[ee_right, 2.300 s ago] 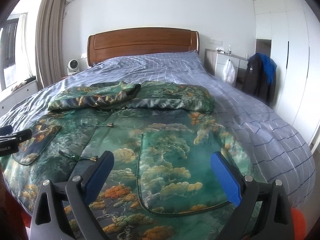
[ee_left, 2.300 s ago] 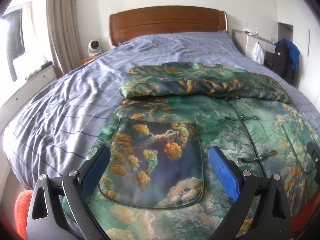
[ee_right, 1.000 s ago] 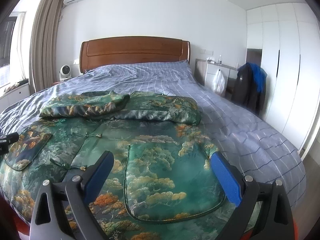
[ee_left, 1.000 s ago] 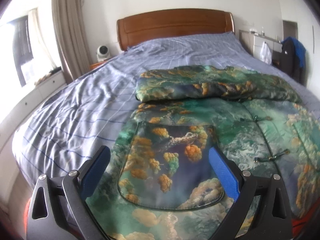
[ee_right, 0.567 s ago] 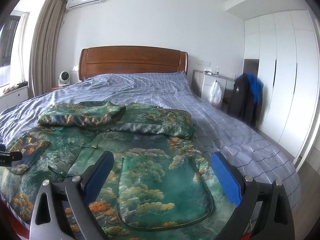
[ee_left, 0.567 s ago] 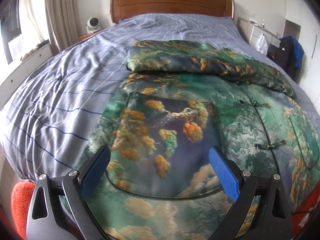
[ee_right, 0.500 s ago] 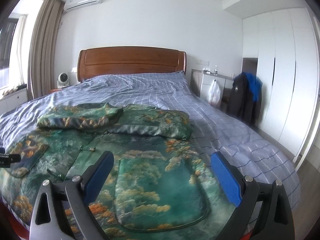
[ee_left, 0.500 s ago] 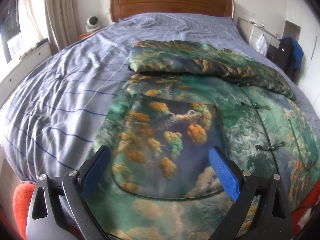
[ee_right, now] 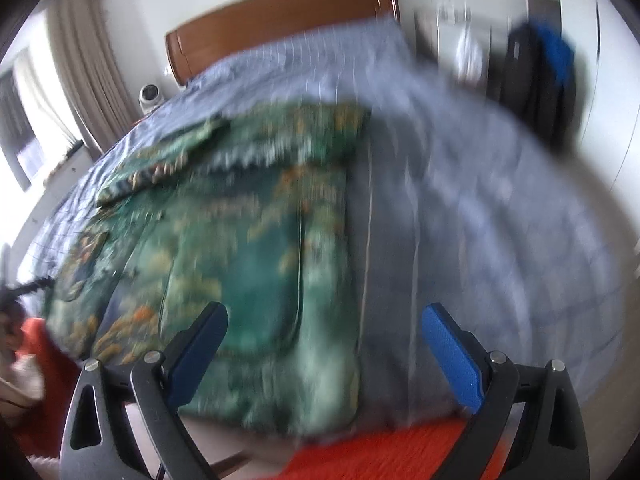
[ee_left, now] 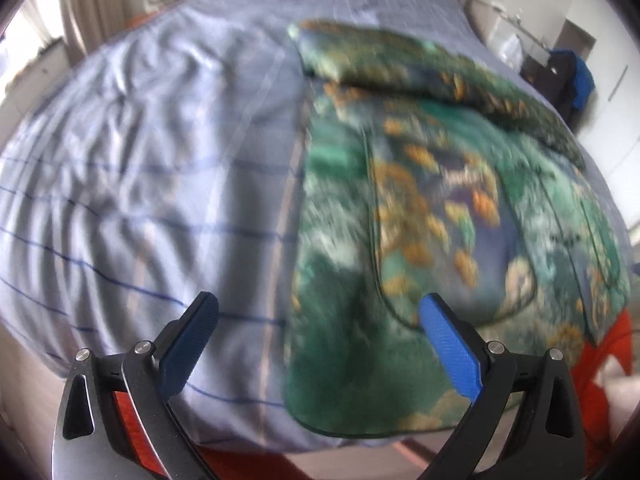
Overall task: Fold large clothes
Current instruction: 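Close both tools on the jacket hem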
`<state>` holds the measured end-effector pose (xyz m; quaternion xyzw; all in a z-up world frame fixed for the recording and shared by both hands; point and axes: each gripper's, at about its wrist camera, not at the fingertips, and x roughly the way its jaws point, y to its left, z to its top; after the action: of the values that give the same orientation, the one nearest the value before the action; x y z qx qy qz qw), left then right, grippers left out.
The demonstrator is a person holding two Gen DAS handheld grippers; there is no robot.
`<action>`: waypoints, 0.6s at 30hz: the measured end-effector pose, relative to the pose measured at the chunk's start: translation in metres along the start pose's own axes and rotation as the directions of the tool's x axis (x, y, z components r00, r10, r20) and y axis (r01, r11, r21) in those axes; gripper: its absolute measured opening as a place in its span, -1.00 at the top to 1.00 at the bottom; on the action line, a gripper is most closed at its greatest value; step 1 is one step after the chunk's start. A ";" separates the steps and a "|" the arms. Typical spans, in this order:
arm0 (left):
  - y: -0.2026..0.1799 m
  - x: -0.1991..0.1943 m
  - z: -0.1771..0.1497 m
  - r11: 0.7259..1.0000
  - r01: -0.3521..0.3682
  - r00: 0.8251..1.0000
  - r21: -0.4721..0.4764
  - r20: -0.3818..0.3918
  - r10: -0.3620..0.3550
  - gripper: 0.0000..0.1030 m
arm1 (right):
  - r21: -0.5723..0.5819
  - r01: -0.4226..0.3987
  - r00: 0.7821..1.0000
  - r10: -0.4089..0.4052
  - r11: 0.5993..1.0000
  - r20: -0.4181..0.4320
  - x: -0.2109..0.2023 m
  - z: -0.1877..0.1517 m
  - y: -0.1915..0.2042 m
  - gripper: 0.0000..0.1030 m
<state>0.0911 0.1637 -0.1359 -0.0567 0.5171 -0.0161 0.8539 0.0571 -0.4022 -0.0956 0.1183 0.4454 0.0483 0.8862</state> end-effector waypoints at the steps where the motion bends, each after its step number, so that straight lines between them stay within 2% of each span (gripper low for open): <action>1: -0.002 0.004 -0.003 1.000 0.007 1.000 0.002 -0.015 -0.007 -0.96 | 0.028 -0.039 0.998 0.041 0.999 -0.046 0.008 -0.005 -0.003 -0.88; 6: -0.011 0.015 -0.012 0.997 0.082 0.994 0.001 -0.069 -0.082 -0.94 | 0.025 -0.143 0.979 0.145 0.989 -0.143 0.028 -0.018 0.004 -0.88; 8: -0.015 0.018 -0.017 0.995 0.098 0.991 0.010 -0.097 -0.096 -0.86 | 0.012 -0.163 0.967 0.162 0.987 -0.196 0.042 -0.019 0.008 -0.88; 10: -0.023 0.017 -0.022 0.994 0.101 0.988 0.048 -0.120 -0.094 -0.51 | 0.008 -0.170 0.955 0.166 0.985 -0.245 0.051 -0.020 0.006 -0.80; 11: -0.027 0.017 -0.024 0.994 0.086 0.989 0.070 -0.126 -0.077 -0.46 | 0.018 -0.185 0.946 0.183 0.983 -0.268 0.055 -0.021 0.006 -0.75; 12: -0.031 0.016 -0.027 0.993 0.072 0.990 0.094 -0.131 -0.059 -0.28 | 0.025 -0.188 0.937 0.187 0.982 -0.294 0.058 -0.020 0.005 -0.66; 13: -0.036 0.015 -0.027 0.991 0.058 0.989 0.122 -0.145 -0.040 -0.03 | 0.016 -0.178 0.929 0.173 0.984 -0.327 0.060 -0.020 0.006 -0.48; 14: -0.040 0.014 -0.026 0.990 0.044 0.988 0.138 -0.152 -0.022 0.11 | 0.003 -0.168 0.924 0.159 0.986 -0.348 0.061 -0.019 0.007 -0.36; 15: -0.044 0.012 -0.024 0.987 0.026 0.987 0.157 -0.160 -0.001 0.43 | -0.019 -0.153 0.915 0.135 0.988 -0.380 0.062 -0.018 0.008 -0.04; 16: -0.047 0.011 -0.023 0.986 0.026 0.987 0.163 -0.164 0.001 0.63 | -0.039 -0.136 0.908 0.109 0.990 -0.404 0.062 -0.016 0.009 0.41; 17: -0.049 0.008 -0.019 0.986 0.026 0.986 0.167 -0.170 0.002 0.68 | -0.046 -0.129 0.901 0.098 0.991 -0.424 0.060 -0.013 0.009 0.59; 18: -0.051 0.003 -0.015 0.986 0.032 0.985 0.163 -0.174 -0.003 0.75 | -0.035 -0.141 0.895 0.112 0.989 -0.432 0.057 -0.009 0.008 0.62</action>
<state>0.0810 0.1119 -0.1397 0.0112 0.5858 -0.0714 0.8072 0.0846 -0.3823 -0.1432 0.1046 0.6188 0.1451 0.7649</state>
